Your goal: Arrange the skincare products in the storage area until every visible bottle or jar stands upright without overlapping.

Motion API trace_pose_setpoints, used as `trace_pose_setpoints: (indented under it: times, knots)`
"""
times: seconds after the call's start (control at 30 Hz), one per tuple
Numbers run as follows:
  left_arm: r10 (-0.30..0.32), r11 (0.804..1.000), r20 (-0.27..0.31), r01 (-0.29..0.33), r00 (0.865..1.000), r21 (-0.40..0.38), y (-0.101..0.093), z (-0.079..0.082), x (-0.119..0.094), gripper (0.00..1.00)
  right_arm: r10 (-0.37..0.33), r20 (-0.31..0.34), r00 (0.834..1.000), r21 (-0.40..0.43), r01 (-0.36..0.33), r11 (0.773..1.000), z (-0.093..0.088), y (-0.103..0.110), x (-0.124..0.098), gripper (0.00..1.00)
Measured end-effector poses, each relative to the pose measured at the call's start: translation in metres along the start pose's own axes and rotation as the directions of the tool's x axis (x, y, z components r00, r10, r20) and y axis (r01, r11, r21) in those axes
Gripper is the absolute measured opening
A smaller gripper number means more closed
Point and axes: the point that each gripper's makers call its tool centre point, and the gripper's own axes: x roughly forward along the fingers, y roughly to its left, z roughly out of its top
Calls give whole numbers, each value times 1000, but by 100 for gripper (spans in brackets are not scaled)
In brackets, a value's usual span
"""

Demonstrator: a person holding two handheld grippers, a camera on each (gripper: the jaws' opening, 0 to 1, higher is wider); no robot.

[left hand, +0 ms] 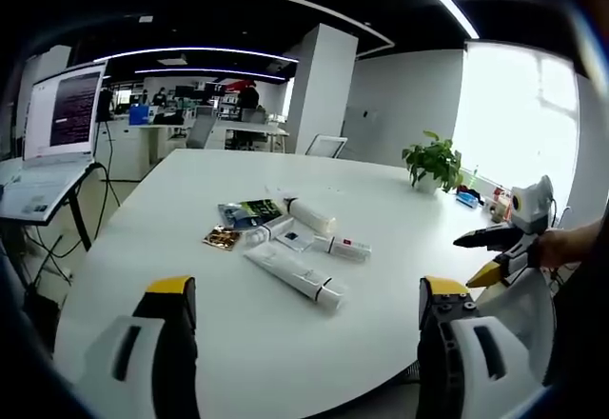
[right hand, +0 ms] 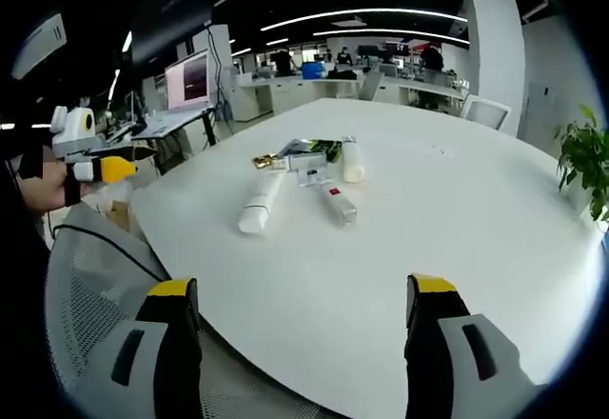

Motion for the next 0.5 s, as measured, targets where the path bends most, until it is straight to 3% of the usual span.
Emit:
trace_pose_setpoints:
  times: [0.5]
  knots:
    - [12, 1000, 7, -12, 1000, -14, 1, 2, -1, 90, 91, -72, 993, -59, -95, 994, 29, 22, 44, 75]
